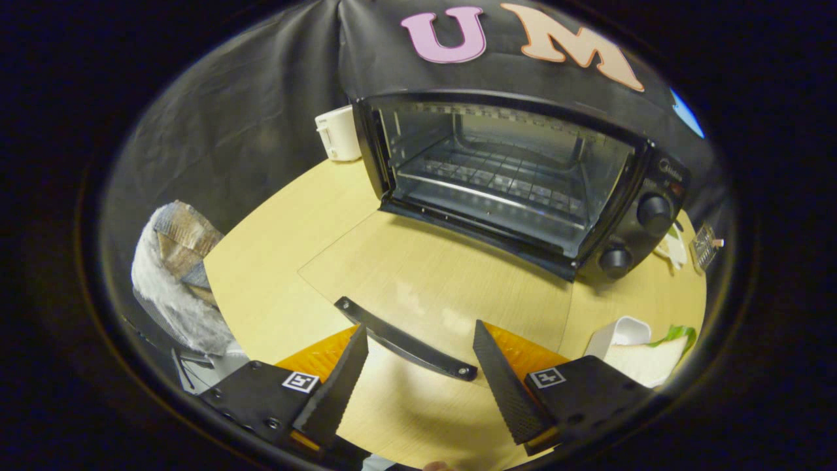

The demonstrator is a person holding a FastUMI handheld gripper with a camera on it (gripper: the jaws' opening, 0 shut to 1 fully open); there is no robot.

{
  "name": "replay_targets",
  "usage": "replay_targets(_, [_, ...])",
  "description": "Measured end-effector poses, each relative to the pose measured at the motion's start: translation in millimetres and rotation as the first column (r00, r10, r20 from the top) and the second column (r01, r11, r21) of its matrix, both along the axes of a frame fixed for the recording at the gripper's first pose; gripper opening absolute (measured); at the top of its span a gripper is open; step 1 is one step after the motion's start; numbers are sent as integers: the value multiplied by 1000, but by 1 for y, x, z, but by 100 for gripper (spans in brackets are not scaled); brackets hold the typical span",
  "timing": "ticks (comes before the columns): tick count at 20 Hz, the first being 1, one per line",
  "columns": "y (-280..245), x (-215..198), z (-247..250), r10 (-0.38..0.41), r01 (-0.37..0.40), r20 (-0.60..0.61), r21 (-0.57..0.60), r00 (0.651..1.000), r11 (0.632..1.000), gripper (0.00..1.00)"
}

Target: Open the toaster oven, put the food inside, and close the toaster oven door.

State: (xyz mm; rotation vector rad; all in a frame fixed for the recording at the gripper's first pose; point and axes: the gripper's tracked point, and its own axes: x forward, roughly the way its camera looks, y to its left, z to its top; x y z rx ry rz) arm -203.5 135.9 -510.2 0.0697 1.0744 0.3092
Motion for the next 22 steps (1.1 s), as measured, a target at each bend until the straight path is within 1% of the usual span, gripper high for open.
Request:
replay_targets(4, [1, 0, 1, 26, -26, 27, -5, 999, 1000, 99])
replay_targets(6, [1, 1, 4, 26, -26, 38, 8, 999, 1000, 99])
replay_targets(8, [0, 3, 11, 9, -11, 49, 31, 999, 999, 99])
replay_targets(11, [-13, 16, 27, -43, 39, 100, 44, 994, 998, 99])
replay_targets(14, [-42, 38, 53, -112, 108, 186, 32, 976, 994, 99])
replay_targets(18, [-99, 58, 87, -214, 218, 278, 18, 936, 976, 99])
replay_targets(22, [-171, 61, 107, -331, 352, 316, -10, 889, 936, 99])
